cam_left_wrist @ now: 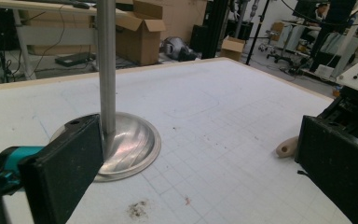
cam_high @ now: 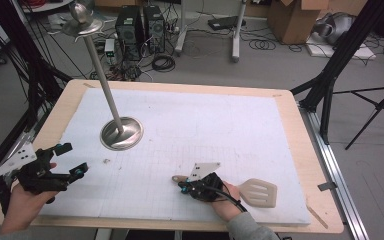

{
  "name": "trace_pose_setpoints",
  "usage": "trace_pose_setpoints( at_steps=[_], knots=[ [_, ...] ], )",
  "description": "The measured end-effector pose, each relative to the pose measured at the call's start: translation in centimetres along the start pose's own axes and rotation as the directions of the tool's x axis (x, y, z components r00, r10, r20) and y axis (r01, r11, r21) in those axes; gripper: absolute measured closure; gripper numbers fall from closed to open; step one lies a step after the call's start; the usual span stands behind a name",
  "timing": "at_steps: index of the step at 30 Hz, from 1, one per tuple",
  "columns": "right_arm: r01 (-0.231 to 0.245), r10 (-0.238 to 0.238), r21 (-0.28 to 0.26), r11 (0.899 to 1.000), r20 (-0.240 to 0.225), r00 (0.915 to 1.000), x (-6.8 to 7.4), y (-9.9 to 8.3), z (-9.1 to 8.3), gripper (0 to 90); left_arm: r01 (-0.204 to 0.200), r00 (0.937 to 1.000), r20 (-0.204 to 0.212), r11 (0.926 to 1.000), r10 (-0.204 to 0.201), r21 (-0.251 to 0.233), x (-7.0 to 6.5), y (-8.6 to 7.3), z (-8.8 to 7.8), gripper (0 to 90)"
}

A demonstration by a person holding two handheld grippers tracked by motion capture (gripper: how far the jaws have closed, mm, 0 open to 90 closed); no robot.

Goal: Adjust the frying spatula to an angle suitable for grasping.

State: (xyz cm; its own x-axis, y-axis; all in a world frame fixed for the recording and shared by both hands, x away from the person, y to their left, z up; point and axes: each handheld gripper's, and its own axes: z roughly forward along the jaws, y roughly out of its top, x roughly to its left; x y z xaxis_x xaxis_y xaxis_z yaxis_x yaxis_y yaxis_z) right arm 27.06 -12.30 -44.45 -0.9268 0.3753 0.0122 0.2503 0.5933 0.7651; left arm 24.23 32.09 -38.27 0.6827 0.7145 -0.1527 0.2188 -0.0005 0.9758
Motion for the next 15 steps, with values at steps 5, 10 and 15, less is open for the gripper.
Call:
trace_pose_setpoints(
  at_steps=[5,10,15],
  knots=[
    [0.010,-0.010,0.014,1.000,0.019,0.9998,-0.1,0.3,0.9,90.0,0.002,0.9999,-0.013,1.0000,-0.002,-0.002,0.0,-0.1,-0.7,1.9],
    [-0.018,0.018,0.013,1.000,0.017,0.9997,-0.8,0.5,1.0,90.0,0.005,0.9995,-0.032,1.0000,-0.005,0.000,-0.1,-0.3,-1.5,1.9],
    [0.000,-0.001,0.028,1.000,0.041,0.9991,-0.8,0.9,1.3,90.0,0.006,0.9991,-0.041,1.0000,-0.006,0.001,-0.3,-0.4,-1.8,1.9]
  ],
)
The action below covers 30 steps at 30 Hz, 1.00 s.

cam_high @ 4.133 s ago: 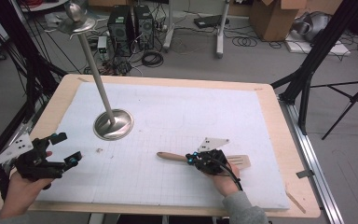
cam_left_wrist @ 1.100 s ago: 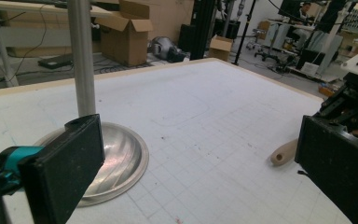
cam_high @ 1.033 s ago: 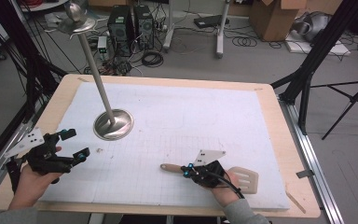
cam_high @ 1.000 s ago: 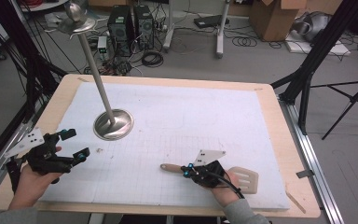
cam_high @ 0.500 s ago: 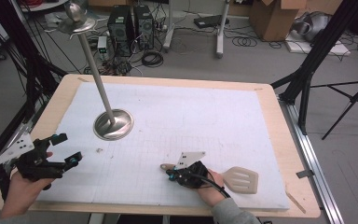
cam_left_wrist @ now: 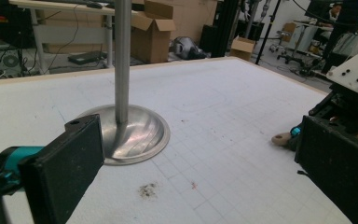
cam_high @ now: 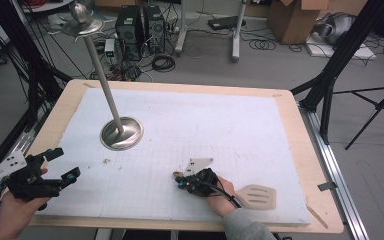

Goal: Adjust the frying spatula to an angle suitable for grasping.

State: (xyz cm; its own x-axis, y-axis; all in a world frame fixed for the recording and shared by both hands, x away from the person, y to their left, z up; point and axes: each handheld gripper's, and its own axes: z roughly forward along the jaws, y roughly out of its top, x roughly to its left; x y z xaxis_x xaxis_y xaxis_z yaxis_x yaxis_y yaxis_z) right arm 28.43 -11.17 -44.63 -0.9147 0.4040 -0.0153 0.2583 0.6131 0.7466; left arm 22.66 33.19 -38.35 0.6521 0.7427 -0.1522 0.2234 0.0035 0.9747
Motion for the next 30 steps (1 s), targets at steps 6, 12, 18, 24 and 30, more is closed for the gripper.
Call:
trace_pose_setpoints(
  at_steps=[6,12,18,24,30],
  knots=[
    [-0.044,0.044,-0.001,0.999,0.006,0.9990,-0.4,0.2,0.2,90.0,0.002,1.0000,-0.002,1.0000,-0.002,-0.002,0.1,0.0,-0.1,1.9],
    [-0.074,0.074,0.009,0.997,0.027,0.9969,-0.5,0.5,0.3,90.0,-0.001,1.0000,0.005,1.0000,0.001,0.002,0.0,0.0,0.2,1.9],
    [-0.082,0.082,0.006,0.997,0.046,0.9956,-0.6,0.6,0.4,90.0,0.003,1.0000,0.005,1.0000,-0.003,0.002,0.1,0.0,0.3,1.9],
    [-0.097,0.097,0.005,0.995,0.070,0.9928,-0.9,0.7,0.6,90.0,0.002,1.0000,0.010,1.0000,-0.002,0.000,0.1,0.0,0.4,1.9],
    [-0.117,0.116,0.004,0.993,0.099,0.9883,-1.3,0.8,0.8,90.0,0.001,0.9999,0.013,1.0000,-0.001,-0.003,0.1,0.1,0.5,1.9]
  ],
)
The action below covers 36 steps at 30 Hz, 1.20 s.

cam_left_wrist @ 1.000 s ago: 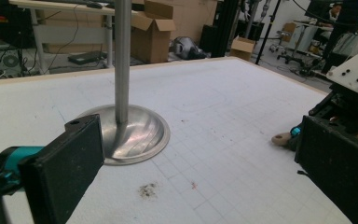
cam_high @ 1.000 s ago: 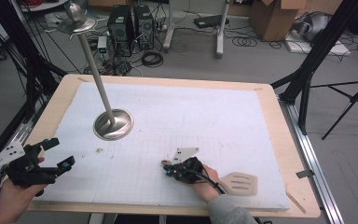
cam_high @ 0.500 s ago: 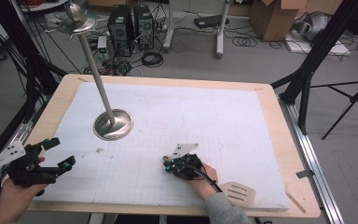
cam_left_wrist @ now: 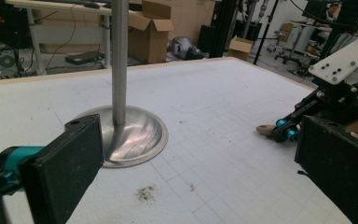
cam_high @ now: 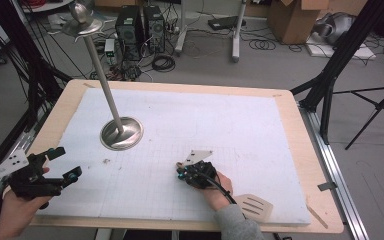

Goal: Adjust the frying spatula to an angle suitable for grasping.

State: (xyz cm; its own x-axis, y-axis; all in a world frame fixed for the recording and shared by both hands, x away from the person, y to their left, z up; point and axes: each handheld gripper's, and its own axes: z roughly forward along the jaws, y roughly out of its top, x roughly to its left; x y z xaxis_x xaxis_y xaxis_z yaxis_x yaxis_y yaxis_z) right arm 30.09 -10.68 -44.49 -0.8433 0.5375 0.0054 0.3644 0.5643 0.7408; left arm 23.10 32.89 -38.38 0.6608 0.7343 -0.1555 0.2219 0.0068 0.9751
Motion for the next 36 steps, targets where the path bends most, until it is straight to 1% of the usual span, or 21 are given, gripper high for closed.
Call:
trace_pose_setpoints(
  at_steps=[1,5,13,15,18,19,20,23,24,25,29,30,31,33,36],
  knots=[
    [0.002,-0.002,-0.002,1.000,0.002,1.0000,-0.1,0.0,0.0,90.0,-0.004,1.0000,0.000,1.0000,0.004,0.002,0.0,0.0,0.0,1.9],
    [-0.028,0.028,-0.003,1.000,0.003,0.9996,-0.5,0.1,0.1,90.0,-0.002,1.0000,0.005,1.0000,0.002,0.002,0.0,0.0,0.1,1.9],
    [-0.043,0.043,-0.005,0.999,0.018,0.9989,-1.0,0.2,0.1,90.0,-0.002,1.0000,0.006,1.0000,0.002,0.002,0.0,0.0,0.2,1.9],
    [-0.039,0.039,-0.007,0.999,0.020,0.9990,-1.0,0.2,0.2,90.0,0.000,1.0000,0.006,1.0000,0.000,0.001,0.0,0.0,0.2,1.9],
    [-0.059,0.059,-0.009,0.998,0.010,0.9982,-1.1,0.2,0.1,90.0,-0.001,1.0000,0.007,1.0000,0.001,0.004,0.1,0.0,0.2,1.9],
    [-0.059,0.059,-0.009,0.998,0.010,0.9982,-1.1,0.2,0.1,90.0,0.000,1.0000,0.007,1.0000,0.000,0.003,0.1,0.0,0.3,1.9],
    [-0.078,0.078,-0.016,0.997,0.001,0.9969,-1.2,0.1,-0.1,90.0,0.003,1.0000,0.006,1.0000,-0.003,0.004,0.2,-0.1,0.3,1.9],
    [-0.102,0.101,-0.044,0.994,-0.022,0.9946,-1.3,0.1,-0.8,90.0,0.003,1.0000,0.007,1.0000,-0.003,0.004,0.3,-0.1,0.4,1.9],
    [-0.102,0.101,-0.044,0.994,-0.022,0.9946,-1.3,0.1,-0.8,90.0,0.003,1.0000,0.007,1.0000,-0.003,0.005,0.3,-0.1,0.4,1.9],
    [-0.107,0.106,-0.046,0.993,-0.028,0.9940,-1.3,0.2,-1.4,90.0,0.003,1.0000,0.009,1.0000,-0.003,0.007,0.3,-0.1,0.5,1.9],
    [-0.120,0.119,-0.036,0.992,-0.040,0.9921,-1.3,0.3,-3.0,90.0,0.000,0.9999,0.012,1.0000,0.000,0.008,0.3,0.0,0.7,1.9],
    [-0.120,0.119,-0.036,0.992,-0.040,0.9921,-1.3,0.3,-3.0,90.0,0.000,0.9999,0.012,1.0000,0.000,0.008,0.3,0.0,0.7,1.9],
    [-0.125,0.123,-0.040,0.991,-0.047,0.9913,-1.3,0.2,-4.0,90.0,-0.002,0.9999,0.016,0.9999,0.002,0.013,0.3,-0.1,0.9,1.9],
    [-0.121,0.119,-0.043,0.992,-0.046,0.9919,-1.4,0.2,-4.3,90.0,0.002,0.9999,0.016,0.9999,-0.002,0.014,0.3,-0.1,1.0,1.9],
    [-0.116,0.115,-0.049,0.992,-0.035,0.9928,-1.8,-0.1,-6.1,90.0,0.000,0.9998,0.019,0.9999,-0.001,0.017,0.3,-0.1,1.1,1.9]
  ],
)
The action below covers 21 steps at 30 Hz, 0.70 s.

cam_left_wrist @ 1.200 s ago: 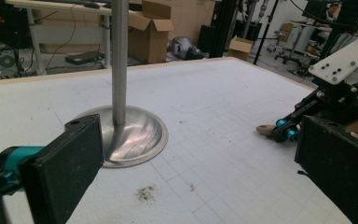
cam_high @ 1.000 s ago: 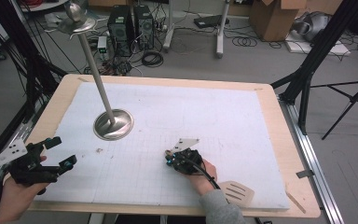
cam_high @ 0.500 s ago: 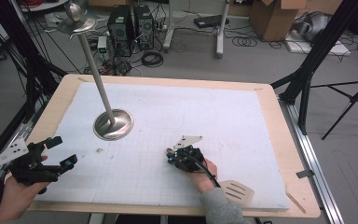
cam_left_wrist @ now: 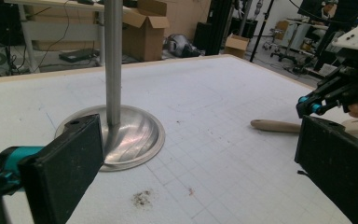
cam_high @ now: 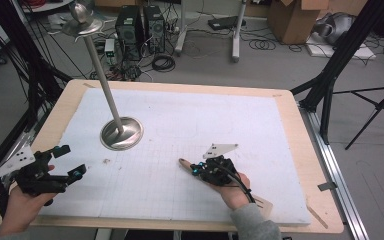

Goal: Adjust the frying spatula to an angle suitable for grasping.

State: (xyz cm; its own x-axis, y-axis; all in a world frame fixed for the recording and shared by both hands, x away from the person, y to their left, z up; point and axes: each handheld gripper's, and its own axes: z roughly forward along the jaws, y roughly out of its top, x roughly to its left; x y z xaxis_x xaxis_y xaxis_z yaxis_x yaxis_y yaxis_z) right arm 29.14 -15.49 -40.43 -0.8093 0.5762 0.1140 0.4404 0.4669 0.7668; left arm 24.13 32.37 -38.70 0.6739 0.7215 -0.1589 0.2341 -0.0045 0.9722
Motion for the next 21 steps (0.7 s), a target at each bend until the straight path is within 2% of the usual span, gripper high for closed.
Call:
trace_pose_setpoints(
  at_steps=[2,3,7,13,16,20,21],
  knots=[
    [-0.004,0.004,-0.003,1.000,0.000,1.0000,-0.2,-0.1,-0.5,90.0,0.003,1.0000,0.002,1.0000,-0.003,-0.001,0.0,0.0,0.1,1.9],
    [-0.002,0.002,-0.008,1.000,0.000,1.0000,-0.5,-0.2,-1.4,90.0,0.001,1.0000,0.004,1.0000,-0.001,0.002,0.1,0.0,0.3,1.9],
    [-0.008,0.008,-0.013,1.000,-0.012,0.9999,-0.9,-0.7,-2.9,90.0,0.000,1.0000,0.010,1.0000,0.000,0.003,0.0,0.0,0.5,1.9],
    [0.018,-0.018,0.008,1.000,-0.041,0.9990,-1.1,-1.5,-4.2,90.0,0.000,0.9999,0.016,1.0000,0.000,0.002,0.0,0.1,0.8,1.9],
    [0.028,-0.027,0.011,1.000,-0.035,0.9990,-1.3,-1.8,-4.5,90.0,0.000,0.9998,0.019,1.0000,-0.001,0.005,0.0,0.1,0.9,1.9],
    [0.045,-0.046,-0.014,0.999,-0.066,0.9967,-2.0,-2.8,-5.2,89.2,-0.001,0.9998,0.021,1.0000,0.001,0.007,0.1,0.1,1.1,1.9],
    [0.044,-0.046,-0.024,0.999,-0.065,0.9968,-2.1,-3.0,-5.4,86.7,0.000,0.9998,0.021,1.0000,0.000,0.007,0.0,0.1,1.1,1.9]
  ],
)
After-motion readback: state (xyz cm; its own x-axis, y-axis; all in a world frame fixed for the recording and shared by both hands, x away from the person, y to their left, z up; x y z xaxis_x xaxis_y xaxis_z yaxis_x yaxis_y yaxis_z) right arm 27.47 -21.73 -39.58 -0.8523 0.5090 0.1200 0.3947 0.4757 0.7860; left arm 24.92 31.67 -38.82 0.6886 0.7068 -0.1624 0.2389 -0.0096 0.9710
